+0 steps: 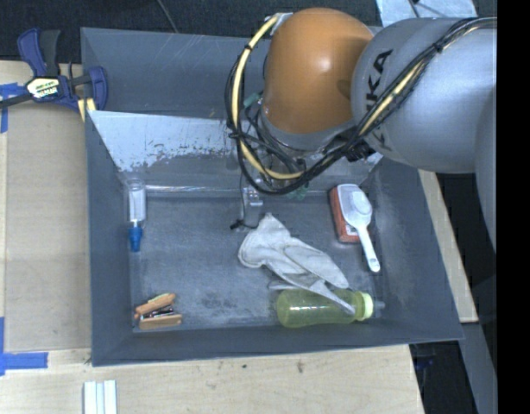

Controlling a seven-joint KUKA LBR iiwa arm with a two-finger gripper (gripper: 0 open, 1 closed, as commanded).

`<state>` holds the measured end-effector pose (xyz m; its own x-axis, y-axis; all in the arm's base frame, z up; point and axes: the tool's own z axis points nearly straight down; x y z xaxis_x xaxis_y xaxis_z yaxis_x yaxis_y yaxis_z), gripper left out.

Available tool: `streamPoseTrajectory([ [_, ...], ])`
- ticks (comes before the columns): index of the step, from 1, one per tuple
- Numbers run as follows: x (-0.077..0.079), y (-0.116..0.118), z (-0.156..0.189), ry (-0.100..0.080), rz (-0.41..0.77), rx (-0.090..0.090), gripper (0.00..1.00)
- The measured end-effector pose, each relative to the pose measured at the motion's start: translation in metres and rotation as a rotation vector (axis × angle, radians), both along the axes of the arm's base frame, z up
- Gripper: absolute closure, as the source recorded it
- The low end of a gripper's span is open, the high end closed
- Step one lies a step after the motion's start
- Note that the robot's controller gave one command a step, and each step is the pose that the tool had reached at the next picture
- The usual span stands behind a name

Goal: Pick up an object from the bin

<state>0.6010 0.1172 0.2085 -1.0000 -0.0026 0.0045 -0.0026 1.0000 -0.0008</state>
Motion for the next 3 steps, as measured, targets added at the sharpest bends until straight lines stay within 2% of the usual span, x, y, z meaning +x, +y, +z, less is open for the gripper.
streamPoseTrajectory([
  [1, 0.001, 0.0, 0.005, -0.008, -0.002, 0.002, 0.0],
  [2, -0.008, -0.028, -0.024, -0.012, 0.063, 0.003, 0.0],
  [3, -0.047, -0.088, -0.054, -0.008, 0.174, 0.001, 0.0],
])
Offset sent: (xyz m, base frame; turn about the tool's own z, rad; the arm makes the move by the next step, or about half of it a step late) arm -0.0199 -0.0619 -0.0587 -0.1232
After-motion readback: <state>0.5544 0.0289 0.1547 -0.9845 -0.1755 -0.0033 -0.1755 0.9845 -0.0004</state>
